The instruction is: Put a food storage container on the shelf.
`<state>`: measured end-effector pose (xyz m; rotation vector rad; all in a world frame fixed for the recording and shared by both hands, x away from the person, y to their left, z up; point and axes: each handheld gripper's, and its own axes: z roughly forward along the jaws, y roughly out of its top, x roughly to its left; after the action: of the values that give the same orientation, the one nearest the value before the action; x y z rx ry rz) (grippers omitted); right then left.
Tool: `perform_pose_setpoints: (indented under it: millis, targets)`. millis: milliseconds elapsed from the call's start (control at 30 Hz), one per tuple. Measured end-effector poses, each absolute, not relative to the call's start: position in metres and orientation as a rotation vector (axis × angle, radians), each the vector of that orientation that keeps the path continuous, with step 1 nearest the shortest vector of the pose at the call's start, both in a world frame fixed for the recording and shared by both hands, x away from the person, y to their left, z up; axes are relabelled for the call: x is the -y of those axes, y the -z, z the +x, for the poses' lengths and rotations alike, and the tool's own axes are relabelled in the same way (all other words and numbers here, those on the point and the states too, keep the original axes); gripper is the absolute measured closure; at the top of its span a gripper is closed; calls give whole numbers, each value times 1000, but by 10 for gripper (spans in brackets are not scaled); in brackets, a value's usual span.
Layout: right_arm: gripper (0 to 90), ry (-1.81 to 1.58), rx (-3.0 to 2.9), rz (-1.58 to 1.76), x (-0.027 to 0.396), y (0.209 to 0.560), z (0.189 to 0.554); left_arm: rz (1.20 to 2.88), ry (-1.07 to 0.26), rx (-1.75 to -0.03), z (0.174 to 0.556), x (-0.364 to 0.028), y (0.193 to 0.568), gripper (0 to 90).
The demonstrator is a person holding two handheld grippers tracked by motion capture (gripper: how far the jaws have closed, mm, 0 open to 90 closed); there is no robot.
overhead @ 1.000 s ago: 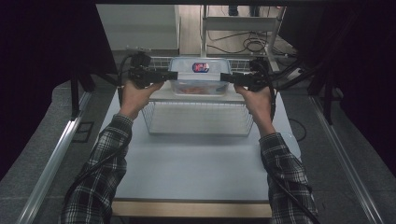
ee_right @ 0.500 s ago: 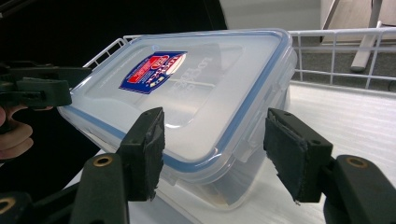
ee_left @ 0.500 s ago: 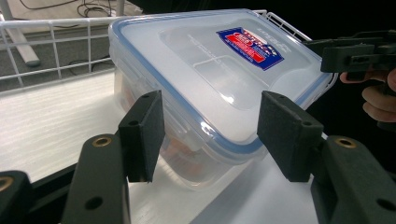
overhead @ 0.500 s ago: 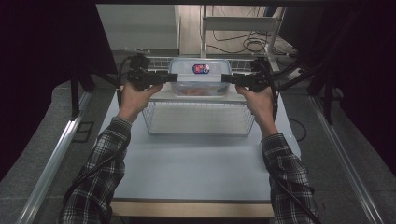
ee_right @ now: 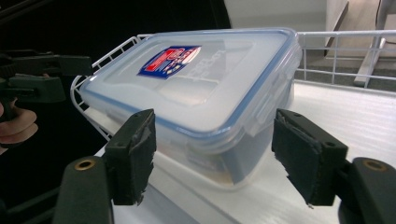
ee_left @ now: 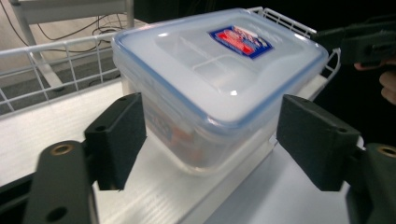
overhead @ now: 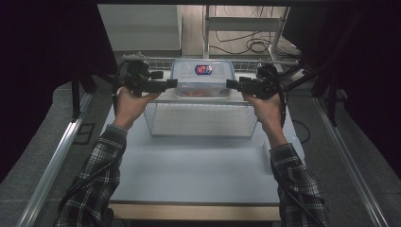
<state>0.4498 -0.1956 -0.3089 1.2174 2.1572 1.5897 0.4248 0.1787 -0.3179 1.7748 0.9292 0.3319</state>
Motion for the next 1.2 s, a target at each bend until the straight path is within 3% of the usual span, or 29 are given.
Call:
perform_pose_setpoints:
  millis: [500, 1200]
  targets:
    - [125, -1550, -2191, 1051, 196, 321, 418, 1839, -367, -862, 393, -176, 346, 64]
    - [20, -1526, -2228, 969, 208, 358, 378, 1856, -399, -812, 341, -175, 385, 41]
